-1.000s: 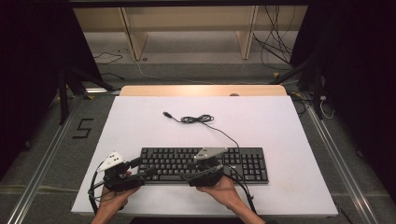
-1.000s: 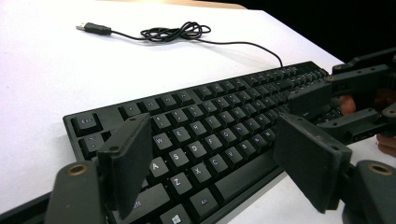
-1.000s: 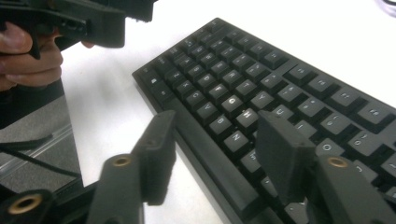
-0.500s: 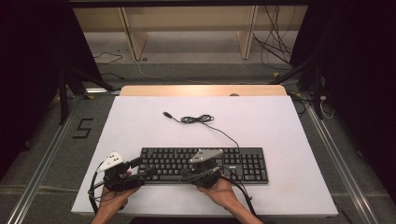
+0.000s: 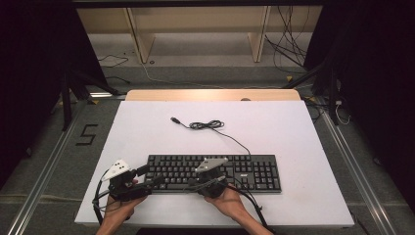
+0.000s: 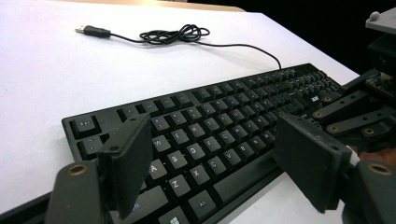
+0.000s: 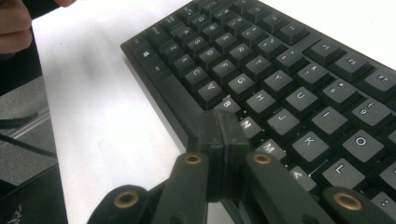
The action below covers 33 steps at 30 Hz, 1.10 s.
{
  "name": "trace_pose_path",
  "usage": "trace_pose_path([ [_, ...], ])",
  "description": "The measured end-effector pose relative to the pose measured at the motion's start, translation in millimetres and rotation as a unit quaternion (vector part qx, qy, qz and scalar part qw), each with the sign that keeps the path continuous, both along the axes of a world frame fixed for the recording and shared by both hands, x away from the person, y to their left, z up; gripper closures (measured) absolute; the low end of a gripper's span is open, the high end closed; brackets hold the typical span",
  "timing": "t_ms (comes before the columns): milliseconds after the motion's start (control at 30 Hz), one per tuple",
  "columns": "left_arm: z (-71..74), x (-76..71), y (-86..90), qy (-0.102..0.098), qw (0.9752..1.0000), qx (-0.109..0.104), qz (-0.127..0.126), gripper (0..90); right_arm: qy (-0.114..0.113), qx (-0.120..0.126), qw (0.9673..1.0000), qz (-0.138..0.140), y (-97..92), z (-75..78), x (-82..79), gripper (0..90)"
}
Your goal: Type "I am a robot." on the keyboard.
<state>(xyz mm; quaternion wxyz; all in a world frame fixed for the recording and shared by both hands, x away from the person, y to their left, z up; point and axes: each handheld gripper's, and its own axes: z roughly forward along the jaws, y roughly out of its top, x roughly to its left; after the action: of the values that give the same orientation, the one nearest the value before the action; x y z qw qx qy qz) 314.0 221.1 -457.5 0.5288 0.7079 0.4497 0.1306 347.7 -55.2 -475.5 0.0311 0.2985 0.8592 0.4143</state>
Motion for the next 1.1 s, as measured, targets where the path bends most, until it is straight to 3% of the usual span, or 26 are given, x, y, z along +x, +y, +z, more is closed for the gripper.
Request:
trace_pose_path([
  [400,0.0,0.0,-0.1,0.000,1.0000,0.001,-0.001,27.7,-0.005,-0.013,0.9999,0.000,2.8,-4.5,0.8,90.0],
  [467,-0.1,0.1,-0.1,0.000,1.0000,0.001,-0.001,27.7,-0.005,-0.027,0.9996,-0.003,3.9,-5.7,0.3,90.0],
  [667,-0.3,0.1,-0.3,0.001,1.0000,0.002,0.000,27.7,-0.022,-0.036,0.9991,-0.005,6.5,-6.2,-2.4,90.0],
  [800,-0.4,0.6,1.2,0.002,1.0000,0.001,0.003,27.7,-0.013,-0.028,0.9995,-0.008,3.6,-5.2,-0.7,90.0],
  [1100,-1.5,2.1,3.0,0.005,0.9999,0.002,0.010,28.8,-0.007,0.026,0.9995,-0.013,-9.8,7.9,-1.1,87.9],
])
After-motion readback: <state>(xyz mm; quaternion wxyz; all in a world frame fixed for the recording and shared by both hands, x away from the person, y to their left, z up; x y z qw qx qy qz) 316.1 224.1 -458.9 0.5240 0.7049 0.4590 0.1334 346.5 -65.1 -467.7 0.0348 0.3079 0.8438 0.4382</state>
